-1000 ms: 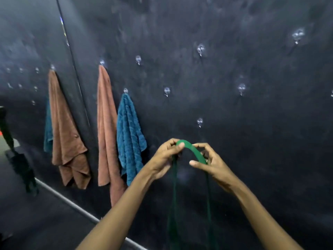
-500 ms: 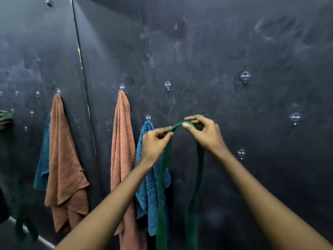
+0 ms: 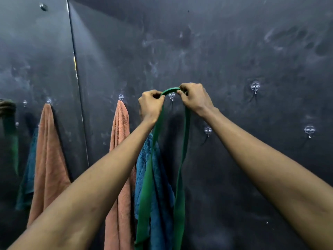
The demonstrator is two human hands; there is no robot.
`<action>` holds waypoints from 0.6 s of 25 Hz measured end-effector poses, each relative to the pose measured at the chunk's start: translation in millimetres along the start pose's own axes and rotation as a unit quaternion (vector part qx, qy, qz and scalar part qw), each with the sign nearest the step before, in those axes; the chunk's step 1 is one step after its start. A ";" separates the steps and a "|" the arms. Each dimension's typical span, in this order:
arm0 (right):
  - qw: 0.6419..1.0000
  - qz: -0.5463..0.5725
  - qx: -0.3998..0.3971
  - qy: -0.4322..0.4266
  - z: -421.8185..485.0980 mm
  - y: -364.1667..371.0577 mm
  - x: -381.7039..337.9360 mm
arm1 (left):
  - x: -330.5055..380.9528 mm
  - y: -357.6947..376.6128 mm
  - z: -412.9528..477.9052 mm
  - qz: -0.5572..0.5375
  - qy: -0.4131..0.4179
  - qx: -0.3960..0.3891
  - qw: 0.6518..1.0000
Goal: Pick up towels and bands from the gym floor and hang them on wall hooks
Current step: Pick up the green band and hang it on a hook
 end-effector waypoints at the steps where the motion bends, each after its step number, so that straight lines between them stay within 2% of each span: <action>1: 1.000 -0.012 -0.002 0.000 1.9 5.5 4.3 | -2.6 5.9 4.4 0.010 -0.008 -0.003 1.000; 6: 0.999 -0.017 -0.041 0.004 -5.5 33.6 14.0 | -29.5 31.3 -2.5 0.020 -0.068 -0.010 0.997; 13: 0.999 -0.005 -0.051 -0.001 -12.5 49.3 16.0 | -36.6 47.6 -18.8 -0.036 -0.081 -0.013 0.996; 15: 0.998 0.003 -0.062 -0.002 -17.0 56.7 15.5 | -36.5 48.1 -32.3 -0.040 -0.053 -0.032 0.997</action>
Point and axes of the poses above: each hand's wrist, its own z-axis towards the middle knuckle, its own y-axis out of the palm, x = y × z, the point moved 5 cm from there along z, towards the middle knuckle, and after that the axes turned 2 degrees about x, right-handed, at the moved point
